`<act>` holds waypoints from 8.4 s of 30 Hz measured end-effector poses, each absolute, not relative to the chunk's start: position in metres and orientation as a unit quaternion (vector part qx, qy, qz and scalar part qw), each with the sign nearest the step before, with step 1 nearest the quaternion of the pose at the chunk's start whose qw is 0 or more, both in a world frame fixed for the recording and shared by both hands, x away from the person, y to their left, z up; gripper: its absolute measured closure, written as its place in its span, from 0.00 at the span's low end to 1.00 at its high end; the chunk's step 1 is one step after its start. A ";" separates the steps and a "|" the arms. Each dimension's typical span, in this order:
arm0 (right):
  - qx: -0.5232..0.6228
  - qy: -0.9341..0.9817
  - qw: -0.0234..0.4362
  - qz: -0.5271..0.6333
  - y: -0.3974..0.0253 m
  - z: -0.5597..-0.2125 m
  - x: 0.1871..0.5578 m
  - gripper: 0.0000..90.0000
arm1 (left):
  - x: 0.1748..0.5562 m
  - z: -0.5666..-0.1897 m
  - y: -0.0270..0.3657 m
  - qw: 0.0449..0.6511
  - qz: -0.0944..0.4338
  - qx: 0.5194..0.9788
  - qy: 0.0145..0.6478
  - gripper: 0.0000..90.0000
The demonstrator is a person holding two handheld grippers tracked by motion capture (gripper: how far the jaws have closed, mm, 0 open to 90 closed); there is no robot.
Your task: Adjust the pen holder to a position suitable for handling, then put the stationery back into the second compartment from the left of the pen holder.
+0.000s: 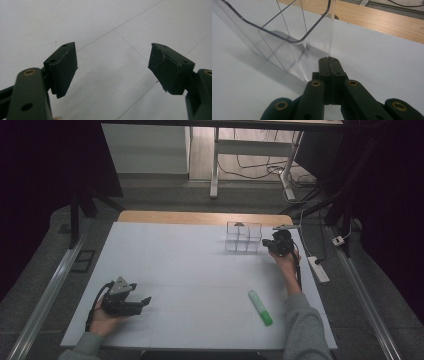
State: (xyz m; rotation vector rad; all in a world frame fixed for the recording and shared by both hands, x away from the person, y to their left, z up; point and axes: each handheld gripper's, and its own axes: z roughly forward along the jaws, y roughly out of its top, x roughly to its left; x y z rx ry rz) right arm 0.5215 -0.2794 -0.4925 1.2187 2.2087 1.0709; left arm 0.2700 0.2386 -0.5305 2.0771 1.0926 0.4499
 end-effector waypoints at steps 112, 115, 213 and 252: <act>0.381 0.827 0.172 0.375 -0.193 -0.458 0.509 0.99 | 0.269 -0.531 0.245 0.371 0.172 0.811 0.419 0.26; 0.379 0.828 0.169 0.376 -0.198 -0.457 0.501 0.94 | 0.269 -0.531 0.245 0.372 0.172 0.811 0.418 0.26; 0.373 0.888 0.101 0.251 -0.255 -0.476 0.318 0.35 | 0.267 -0.528 0.242 0.367 0.181 0.812 0.416 0.25; 0.389 0.903 0.088 0.158 -0.244 -0.495 0.317 0.68 | 0.267 -0.529 0.241 0.365 0.184 0.814 0.412 0.25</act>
